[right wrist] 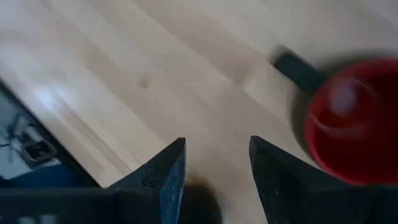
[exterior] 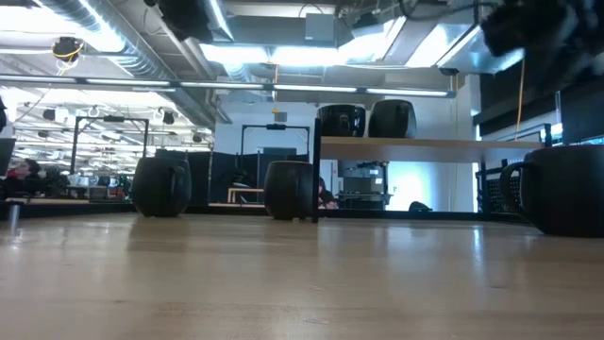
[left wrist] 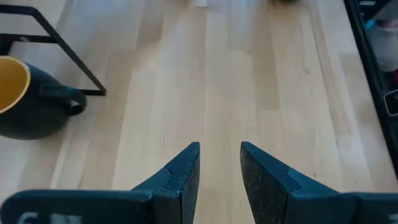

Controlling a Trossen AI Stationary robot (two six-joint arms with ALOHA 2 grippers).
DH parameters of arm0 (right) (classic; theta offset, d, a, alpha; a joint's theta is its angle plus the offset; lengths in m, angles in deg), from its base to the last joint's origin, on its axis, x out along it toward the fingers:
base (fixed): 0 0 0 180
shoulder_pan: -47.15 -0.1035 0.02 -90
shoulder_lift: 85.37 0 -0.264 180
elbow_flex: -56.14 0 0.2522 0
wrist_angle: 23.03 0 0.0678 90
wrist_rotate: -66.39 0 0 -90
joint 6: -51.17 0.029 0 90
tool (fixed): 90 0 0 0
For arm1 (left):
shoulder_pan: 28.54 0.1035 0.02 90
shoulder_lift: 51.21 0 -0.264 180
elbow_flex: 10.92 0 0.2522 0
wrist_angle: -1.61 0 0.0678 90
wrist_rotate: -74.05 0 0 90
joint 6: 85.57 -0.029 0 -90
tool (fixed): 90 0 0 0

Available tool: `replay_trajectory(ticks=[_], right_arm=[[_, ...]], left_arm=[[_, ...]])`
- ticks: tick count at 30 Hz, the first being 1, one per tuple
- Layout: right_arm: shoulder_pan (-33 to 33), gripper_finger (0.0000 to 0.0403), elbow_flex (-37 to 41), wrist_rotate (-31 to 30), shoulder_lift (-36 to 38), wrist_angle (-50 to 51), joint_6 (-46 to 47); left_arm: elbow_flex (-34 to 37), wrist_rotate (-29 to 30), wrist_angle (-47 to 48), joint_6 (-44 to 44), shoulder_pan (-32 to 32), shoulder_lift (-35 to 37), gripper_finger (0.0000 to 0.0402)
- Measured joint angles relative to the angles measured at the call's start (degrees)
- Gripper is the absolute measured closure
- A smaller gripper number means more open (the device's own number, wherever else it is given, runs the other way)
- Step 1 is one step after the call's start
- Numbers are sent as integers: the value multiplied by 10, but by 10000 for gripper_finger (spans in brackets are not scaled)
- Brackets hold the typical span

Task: Place coffee mugs
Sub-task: Put the black red mug on the shelf

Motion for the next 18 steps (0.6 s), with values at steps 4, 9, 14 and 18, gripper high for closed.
replay_trajectory(ticks=[4, 9, 14, 18], right_arm=[[1, 237, 0, -25, -5, 64, 44], [2, 237, 7, -78, -21, 92, 42], [2, 237, 54, -82, -33, 59, 9], [2, 237, 89, -84, -40, 41, 0]], left_arm=[[0, 17, 0, -10, -9, 0, 292], [0, 31, 0, -10, -10, 0, 292], [0, 45, -2, -10, -10, 0, 292], [0, 45, -2, -10, -10, 0, 292]])
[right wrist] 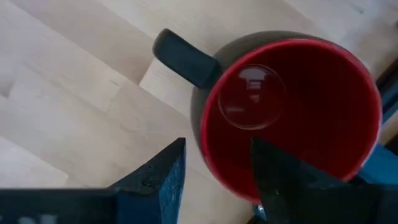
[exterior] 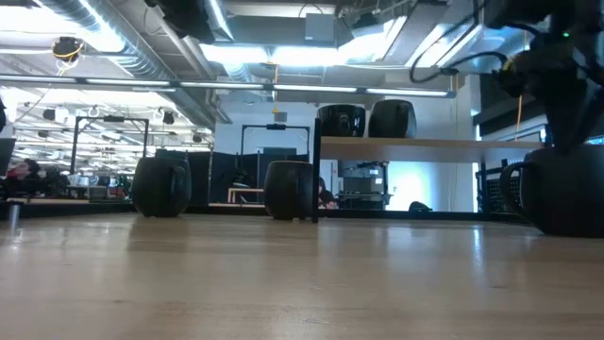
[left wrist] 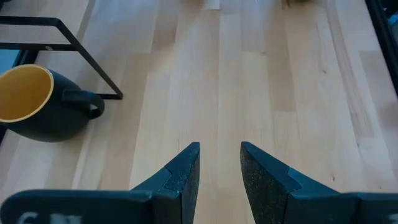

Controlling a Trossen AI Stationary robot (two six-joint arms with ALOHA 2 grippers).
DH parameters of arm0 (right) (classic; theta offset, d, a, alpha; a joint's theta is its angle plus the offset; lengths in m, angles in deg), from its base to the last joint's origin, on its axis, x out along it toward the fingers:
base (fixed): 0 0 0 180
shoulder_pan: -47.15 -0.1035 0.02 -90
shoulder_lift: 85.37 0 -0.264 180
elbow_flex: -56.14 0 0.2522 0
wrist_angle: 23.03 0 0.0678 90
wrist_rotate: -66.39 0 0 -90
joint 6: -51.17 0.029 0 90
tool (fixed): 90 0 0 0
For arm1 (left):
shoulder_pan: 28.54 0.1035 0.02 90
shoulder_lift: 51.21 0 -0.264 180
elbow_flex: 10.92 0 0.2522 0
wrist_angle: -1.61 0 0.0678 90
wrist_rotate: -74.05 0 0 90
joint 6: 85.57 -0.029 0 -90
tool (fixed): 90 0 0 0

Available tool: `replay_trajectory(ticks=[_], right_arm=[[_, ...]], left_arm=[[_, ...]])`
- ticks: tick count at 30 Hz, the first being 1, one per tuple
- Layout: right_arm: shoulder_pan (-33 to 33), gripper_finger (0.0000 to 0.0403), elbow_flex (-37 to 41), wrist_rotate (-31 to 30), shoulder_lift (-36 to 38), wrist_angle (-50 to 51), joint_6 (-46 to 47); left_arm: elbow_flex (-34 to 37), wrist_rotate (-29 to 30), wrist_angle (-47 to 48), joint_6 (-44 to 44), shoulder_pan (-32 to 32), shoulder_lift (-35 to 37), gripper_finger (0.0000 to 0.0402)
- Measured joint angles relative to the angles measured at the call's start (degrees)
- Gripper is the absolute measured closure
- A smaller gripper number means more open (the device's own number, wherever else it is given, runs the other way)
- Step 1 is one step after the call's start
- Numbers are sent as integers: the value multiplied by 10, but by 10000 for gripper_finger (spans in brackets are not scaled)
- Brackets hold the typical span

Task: Place coffee mugs
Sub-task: Put the black red mug on the shelf

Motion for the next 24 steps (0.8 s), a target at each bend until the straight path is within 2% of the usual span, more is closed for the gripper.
replay_trajectory(ticks=[6, 13, 16, 21, 24], right_arm=[[0, 237, 21, -2, -13, -39, -21], [0, 245, 23, -18, -19, -36, -40], [0, 283, 23, -10, -28, -38, -51], [0, 384, 23, -6, -30, -54, -80], [0, 388, 22, 21, -30, -78, -105]], left_arm=[[0, 0, -1, 0, 0, -2, 292], [0, 0, -1, 0, 0, -2, 292], [0, 0, -1, 0, 0, -2, 292], [0, 0, -1, 0, 0, -2, 292], [0, 0, -1, 0, 0, -2, 292]])
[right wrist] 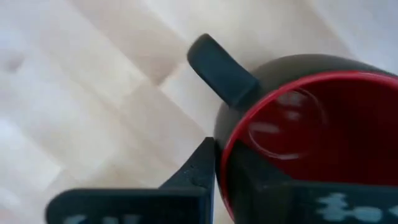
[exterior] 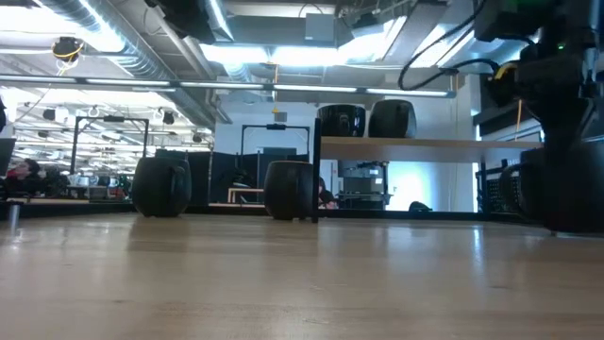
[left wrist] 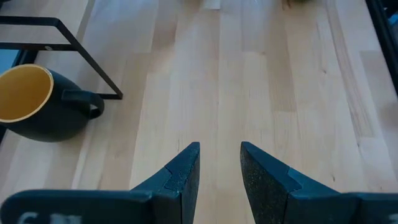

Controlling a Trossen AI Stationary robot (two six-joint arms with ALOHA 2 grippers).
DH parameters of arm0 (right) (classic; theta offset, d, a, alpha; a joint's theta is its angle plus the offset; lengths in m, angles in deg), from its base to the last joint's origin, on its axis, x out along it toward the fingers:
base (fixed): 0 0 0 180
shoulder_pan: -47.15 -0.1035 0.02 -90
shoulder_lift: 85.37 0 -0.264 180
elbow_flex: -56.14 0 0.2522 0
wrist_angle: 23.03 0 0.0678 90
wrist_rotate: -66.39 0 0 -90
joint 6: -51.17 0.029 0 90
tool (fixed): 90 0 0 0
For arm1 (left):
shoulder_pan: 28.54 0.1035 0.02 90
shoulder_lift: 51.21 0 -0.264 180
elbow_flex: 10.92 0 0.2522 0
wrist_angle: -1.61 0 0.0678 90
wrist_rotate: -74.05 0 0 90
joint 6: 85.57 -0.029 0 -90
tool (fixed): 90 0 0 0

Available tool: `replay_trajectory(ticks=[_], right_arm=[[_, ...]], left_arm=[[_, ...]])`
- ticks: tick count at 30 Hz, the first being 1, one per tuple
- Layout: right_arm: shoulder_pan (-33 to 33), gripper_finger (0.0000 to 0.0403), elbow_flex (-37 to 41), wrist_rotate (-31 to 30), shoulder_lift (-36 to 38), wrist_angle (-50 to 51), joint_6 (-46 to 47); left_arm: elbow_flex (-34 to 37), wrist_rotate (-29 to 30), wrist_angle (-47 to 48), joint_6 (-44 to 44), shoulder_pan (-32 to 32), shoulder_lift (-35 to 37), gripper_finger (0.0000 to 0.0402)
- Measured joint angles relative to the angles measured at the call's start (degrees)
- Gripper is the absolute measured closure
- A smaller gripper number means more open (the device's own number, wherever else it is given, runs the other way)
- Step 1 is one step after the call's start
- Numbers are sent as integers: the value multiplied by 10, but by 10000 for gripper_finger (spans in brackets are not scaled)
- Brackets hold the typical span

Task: Place coffee mugs
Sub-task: Put the black red mug on the shelf

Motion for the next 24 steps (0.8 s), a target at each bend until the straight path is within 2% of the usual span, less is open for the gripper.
replay_trajectory(ticks=[3, 8, 13, 16, 24], right_arm=[[-12, 394, -20, 31, -5, -25, -39], [-59, 395, -60, 44, -20, -115, -137], [-95, 398, -95, 61, -73, -173, -236], [-104, 400, -134, 75, -126, -165, -309], [-108, 400, -249, 110, -282, -57, -550]], left_arm=[[0, 0, 1, 0, 0, 0, 292], [0, -1, 1, 0, 0, 0, 292], [0, -2, 1, -4, 0, 0, 292], [0, -2, 1, -4, 0, 0, 292], [0, -2, 1, -4, 0, 0, 292]])
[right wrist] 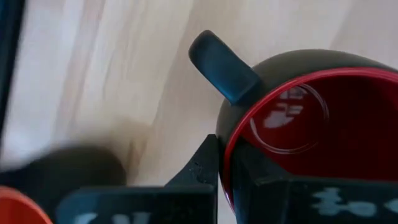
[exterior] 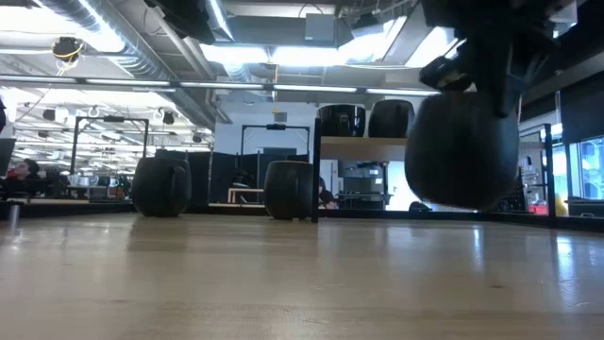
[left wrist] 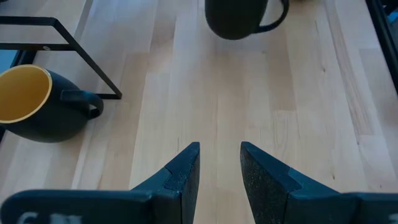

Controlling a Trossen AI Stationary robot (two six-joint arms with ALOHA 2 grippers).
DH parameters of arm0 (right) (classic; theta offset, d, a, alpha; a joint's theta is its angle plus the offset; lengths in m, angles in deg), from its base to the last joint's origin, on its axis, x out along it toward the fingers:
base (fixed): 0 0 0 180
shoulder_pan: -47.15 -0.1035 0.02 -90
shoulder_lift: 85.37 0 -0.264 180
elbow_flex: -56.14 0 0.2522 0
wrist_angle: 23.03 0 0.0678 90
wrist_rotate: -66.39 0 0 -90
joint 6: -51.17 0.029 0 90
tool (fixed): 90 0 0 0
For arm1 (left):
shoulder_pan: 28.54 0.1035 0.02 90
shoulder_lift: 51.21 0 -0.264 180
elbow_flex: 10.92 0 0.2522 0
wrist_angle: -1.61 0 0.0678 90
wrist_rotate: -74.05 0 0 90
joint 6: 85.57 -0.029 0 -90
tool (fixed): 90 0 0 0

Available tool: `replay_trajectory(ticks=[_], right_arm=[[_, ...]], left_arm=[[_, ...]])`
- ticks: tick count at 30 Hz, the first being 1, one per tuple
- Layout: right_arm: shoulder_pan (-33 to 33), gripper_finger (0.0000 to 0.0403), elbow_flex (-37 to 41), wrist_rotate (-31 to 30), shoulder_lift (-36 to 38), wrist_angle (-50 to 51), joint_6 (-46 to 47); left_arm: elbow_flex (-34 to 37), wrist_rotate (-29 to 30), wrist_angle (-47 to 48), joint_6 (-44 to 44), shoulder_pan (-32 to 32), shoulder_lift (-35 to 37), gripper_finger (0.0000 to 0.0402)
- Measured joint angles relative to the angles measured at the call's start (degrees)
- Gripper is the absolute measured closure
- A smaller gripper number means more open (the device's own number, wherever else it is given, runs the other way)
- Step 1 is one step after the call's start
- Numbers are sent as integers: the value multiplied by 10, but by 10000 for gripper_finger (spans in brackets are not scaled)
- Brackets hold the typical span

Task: Place coffee mugs
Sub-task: Put the black red mug on the shelf

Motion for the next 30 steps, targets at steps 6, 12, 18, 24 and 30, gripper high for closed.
replay_trajectory(ticks=[6, 12, 18, 24, 30], right_arm=[[19, 401, -71, 39, -85, 36, -123], [45, 401, -111, 34, -126, 39, -194], [62, 400, -118, 37, -155, 58, -232], [64, 393, -118, 36, -159, 57, -213], [64, 340, -116, 3, -156, 49, -172]], left_arm=[[0, 0, 0, 0, 0, 0, 292], [0, 0, -1, 0, 0, 0, 292], [0, 0, -1, 0, 0, 0, 292], [0, 0, -1, 0, 0, 0, 292], [0, 0, -1, 1, 0, 0, 292]])
